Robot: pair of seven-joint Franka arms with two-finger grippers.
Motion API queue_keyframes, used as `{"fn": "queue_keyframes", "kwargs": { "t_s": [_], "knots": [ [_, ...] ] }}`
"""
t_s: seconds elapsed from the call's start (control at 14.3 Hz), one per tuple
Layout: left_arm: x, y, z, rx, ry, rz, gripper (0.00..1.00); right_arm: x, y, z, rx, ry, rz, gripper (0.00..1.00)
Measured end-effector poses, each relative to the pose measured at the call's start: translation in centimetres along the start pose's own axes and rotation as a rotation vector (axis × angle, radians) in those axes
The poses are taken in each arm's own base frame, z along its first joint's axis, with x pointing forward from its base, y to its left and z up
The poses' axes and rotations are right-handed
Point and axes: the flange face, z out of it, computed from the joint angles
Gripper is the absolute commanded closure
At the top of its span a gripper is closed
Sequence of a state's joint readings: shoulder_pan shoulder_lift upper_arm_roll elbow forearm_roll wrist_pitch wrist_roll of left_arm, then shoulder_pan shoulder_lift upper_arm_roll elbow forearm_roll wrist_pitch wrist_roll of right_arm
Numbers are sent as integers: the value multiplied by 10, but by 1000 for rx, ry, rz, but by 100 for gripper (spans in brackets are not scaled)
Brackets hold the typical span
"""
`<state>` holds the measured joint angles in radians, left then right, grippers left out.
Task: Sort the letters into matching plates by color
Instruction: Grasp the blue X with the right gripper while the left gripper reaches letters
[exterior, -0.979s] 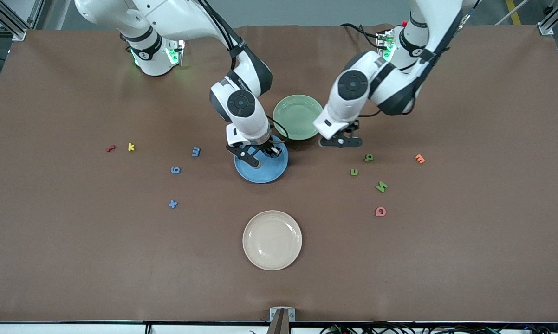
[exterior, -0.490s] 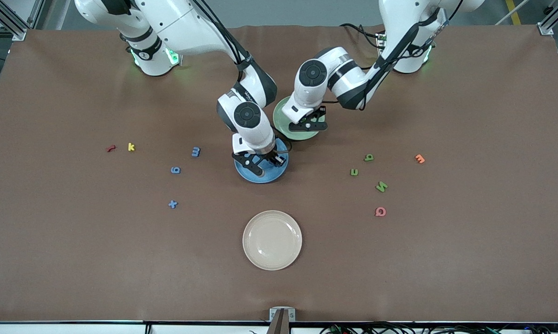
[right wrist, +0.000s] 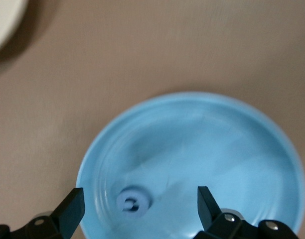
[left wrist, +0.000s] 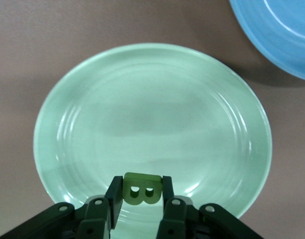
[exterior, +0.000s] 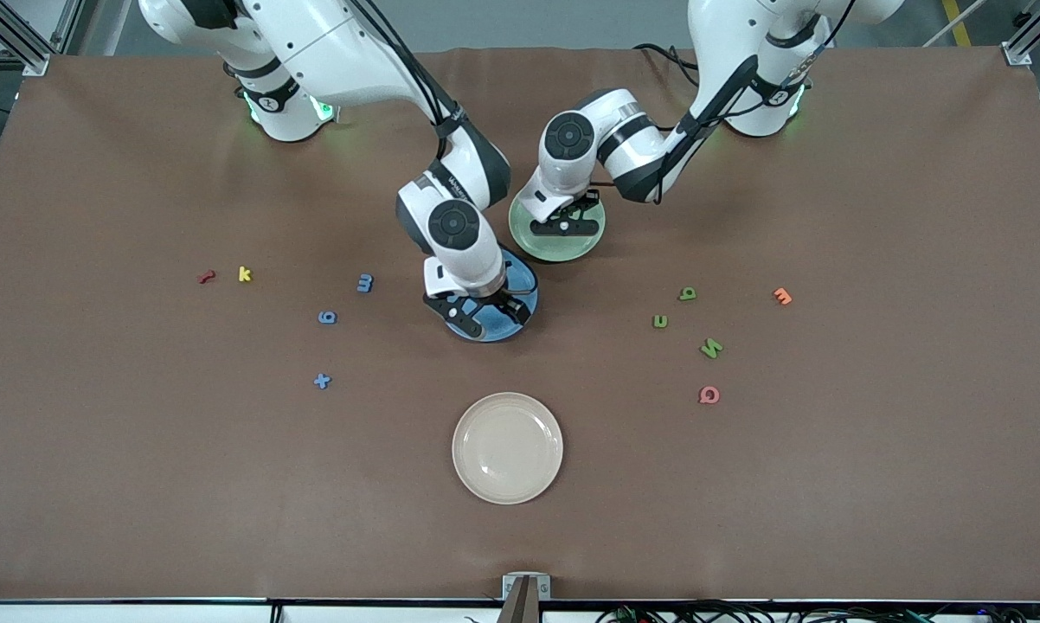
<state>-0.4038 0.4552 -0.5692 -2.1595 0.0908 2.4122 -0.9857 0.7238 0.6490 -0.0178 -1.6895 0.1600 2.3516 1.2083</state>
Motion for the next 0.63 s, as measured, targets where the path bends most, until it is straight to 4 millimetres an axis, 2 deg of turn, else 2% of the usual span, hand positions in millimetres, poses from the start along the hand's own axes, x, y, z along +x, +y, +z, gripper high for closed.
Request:
{"fn": "queue_keyframes", "kwargs": {
  "t_s": [0.07,0.14,0.21,0.28,0.42,0.63],
  "knots": [
    [-2,2,1,-1,1,4,48,20,4,-13,-12,-6,-29,0],
    [-4,3,2,0,1,7,38,45,11,-29,-15,-10,-57,0],
    [-6,3,3,4,1,14,12,69,20,-43,-15,-13,-84,0],
    [-7,2,5,10,5,22,2,92,31,-55,-16,-15,-114,0],
    [-7,1,6,14,11,29,1,135,54,-68,-22,-16,-158,0],
    [3,-4,0,4,24,13,1,199,98,-72,-63,15,-233,0]
  ]
}}
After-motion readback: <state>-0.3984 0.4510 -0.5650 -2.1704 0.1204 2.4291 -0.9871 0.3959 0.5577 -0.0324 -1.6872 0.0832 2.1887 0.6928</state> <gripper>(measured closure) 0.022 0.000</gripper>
